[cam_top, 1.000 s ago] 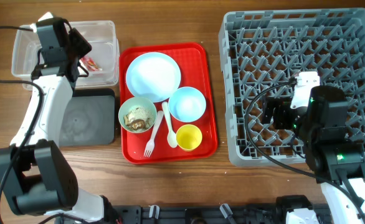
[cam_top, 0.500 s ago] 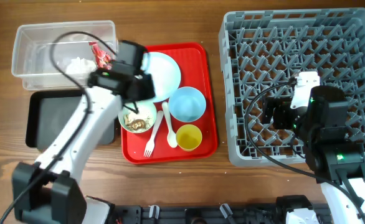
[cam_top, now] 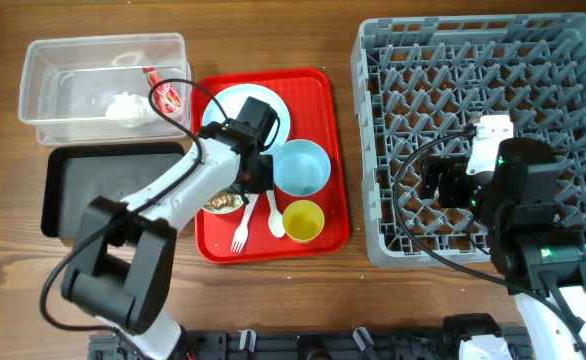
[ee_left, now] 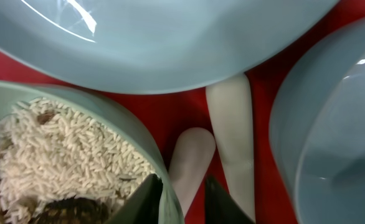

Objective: Sort waste into correct bins and load items into the dishwasher rack
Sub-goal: 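Grasp the green rice bowl with the left gripper, carry over black tray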

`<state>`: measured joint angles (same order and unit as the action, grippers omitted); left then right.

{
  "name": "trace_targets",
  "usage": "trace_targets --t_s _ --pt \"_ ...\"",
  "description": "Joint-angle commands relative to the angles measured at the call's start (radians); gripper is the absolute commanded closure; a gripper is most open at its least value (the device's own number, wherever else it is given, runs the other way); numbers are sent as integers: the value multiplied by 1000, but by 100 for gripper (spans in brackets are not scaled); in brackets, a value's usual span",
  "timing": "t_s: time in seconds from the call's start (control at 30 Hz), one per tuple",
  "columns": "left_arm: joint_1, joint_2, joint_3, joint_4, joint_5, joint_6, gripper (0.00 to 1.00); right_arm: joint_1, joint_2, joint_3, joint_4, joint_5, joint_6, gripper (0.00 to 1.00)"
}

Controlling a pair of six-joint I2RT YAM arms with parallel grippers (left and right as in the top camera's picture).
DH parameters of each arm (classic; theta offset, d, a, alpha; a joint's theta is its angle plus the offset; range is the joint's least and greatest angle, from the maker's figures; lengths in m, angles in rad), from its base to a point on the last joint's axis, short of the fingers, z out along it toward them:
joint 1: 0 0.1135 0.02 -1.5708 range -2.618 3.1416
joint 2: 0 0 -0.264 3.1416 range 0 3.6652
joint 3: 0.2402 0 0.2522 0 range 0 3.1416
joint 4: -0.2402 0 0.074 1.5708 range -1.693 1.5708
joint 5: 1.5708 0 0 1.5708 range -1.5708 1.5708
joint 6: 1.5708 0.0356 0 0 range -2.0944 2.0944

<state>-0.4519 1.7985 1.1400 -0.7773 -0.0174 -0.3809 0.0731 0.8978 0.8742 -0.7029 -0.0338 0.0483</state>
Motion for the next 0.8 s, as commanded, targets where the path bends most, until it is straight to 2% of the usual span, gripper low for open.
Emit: trace_targets --t_s 0.0,0.1,0.2,0.4,0.57,0.67,0.77 --pt "-5 19 -8 4 -10 6 88 -2 2 26 2 -16 4 0" --pt "-5 19 -7 3 -10 6 96 -2 2 26 2 -16 5 0" --pt "-4 -1 8 -8 -23 7 96 -2 2 26 2 -16 5 0" --pt "3 -110 116 -131 -37 14 96 -2 2 26 2 -16 4 0" --pt "81 -242 138 -192 -23 14 96 -2 2 26 2 -16 4 0" --pt "179 -283 138 -214 55 27 96 -2 2 26 2 -16 3 0" --pt "310 -287 137 -219 245 121 96 -2 2 26 2 -16 4 0"
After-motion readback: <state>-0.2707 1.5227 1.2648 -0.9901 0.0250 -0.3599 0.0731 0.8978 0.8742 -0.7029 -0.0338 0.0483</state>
